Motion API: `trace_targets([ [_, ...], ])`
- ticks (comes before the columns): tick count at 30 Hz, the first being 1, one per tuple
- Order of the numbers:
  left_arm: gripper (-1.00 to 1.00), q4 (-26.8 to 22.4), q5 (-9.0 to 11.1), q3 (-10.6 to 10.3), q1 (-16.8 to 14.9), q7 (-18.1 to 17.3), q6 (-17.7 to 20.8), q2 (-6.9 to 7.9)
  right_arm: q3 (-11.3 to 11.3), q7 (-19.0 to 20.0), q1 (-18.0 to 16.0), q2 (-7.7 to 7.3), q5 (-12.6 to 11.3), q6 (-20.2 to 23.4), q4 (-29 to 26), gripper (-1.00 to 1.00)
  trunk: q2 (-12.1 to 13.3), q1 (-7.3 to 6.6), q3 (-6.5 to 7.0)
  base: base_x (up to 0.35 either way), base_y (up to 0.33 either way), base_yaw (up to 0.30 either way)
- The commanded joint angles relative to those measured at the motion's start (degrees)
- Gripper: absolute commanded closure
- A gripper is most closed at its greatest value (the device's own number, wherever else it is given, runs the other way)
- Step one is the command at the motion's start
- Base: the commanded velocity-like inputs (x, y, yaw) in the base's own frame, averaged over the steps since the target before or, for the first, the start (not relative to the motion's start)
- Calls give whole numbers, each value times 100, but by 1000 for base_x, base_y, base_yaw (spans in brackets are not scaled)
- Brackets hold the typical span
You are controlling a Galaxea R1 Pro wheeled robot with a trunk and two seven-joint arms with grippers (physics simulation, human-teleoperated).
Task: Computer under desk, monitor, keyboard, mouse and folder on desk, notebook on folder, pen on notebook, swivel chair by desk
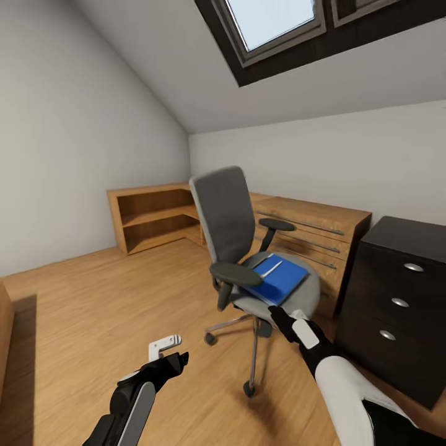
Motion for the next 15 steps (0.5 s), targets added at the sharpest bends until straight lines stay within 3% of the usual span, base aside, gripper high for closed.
trace_targets([
  [1,-100,-8,60,-6,-3,56,15,0,-8,-57,4,2,-15,29,67,-100,0,-3,15,0,0,0],
  [12,-100,-9,60,-12,-3,59,15,0,-9,-57,3,2,-15,29,65,-100,380,-214,219,0,0,0],
  [15,-100,-1,60,-13,-3,59,15,0,-10,-52,3,2,-15,29,64,-100,380,-214,219,0,0,0],
])
